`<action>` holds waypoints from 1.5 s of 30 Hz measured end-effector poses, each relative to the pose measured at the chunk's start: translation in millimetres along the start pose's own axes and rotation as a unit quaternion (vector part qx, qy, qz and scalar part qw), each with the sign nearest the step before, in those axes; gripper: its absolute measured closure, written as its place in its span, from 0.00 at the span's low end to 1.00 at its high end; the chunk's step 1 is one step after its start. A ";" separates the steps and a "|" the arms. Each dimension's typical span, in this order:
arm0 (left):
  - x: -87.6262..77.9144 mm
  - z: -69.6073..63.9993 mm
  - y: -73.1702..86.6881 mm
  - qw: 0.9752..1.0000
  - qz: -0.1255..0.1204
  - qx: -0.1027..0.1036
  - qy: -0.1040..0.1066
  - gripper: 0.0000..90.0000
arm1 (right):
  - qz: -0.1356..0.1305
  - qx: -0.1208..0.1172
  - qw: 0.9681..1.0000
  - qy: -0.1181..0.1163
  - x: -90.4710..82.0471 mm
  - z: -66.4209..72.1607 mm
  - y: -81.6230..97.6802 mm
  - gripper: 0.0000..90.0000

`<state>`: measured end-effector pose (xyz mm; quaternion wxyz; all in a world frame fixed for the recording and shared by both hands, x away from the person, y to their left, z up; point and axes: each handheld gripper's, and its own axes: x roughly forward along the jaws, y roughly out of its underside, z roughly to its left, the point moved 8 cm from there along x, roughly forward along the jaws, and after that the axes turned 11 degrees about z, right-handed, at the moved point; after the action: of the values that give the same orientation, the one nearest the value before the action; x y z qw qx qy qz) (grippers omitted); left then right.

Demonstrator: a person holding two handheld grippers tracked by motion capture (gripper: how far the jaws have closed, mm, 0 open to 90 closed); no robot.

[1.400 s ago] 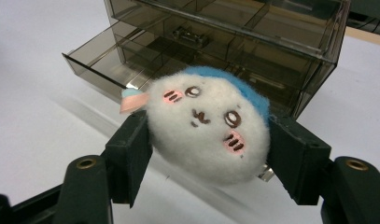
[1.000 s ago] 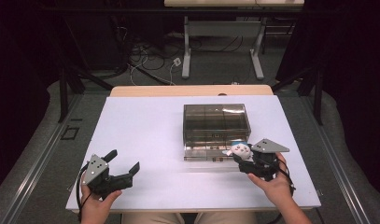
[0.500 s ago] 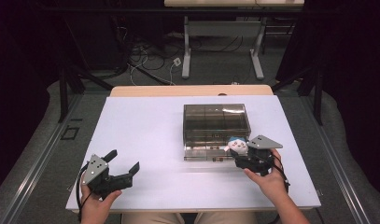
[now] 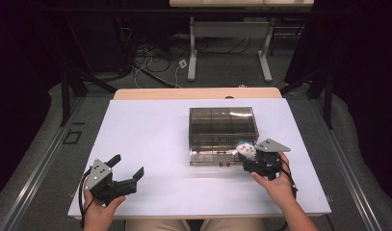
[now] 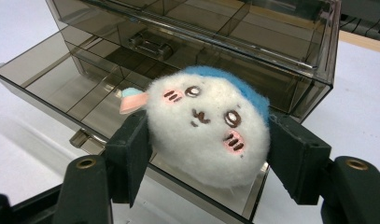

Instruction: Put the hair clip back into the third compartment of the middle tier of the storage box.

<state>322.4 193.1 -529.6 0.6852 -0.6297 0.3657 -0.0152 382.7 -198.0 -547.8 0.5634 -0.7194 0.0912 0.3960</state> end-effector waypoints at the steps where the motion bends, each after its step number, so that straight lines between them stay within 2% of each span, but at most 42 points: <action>1: 0.0 0.0 0.0 1.000 0.000 0.000 0.000 0.06 | 0.002 0.001 1.000 0.001 0.5 -0.7 0.7 0.38; 23: 0.1 0.0 0.1 1.000 0.000 0.000 0.000 0.06 | 0.020 -0.005 1.000 0.008 10.9 -2.3 5.0 0.38; 25: 0.0 0.5 0.1 1.000 0.001 0.003 -0.001 0.06 | 0.024 0.003 1.000 0.009 12.0 -2.1 5.4 0.38; 32: 0.3 0.1 0.1 1.000 0.000 -0.001 0.000 0.06 | 0.026 0.002 1.000 0.011 14.2 -2.9 5.4 0.37; 45: 1.0 0.1 0.2 1.000 0.001 0.000 0.000 0.06 | 0.023 0.016 1.000 0.006 13.1 -4.2 5.1 0.33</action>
<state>323.0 192.8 -530.3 0.6852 -0.6294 0.3662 -0.0141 390.5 -199.3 -560.2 0.5652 -0.7100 0.1177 0.4033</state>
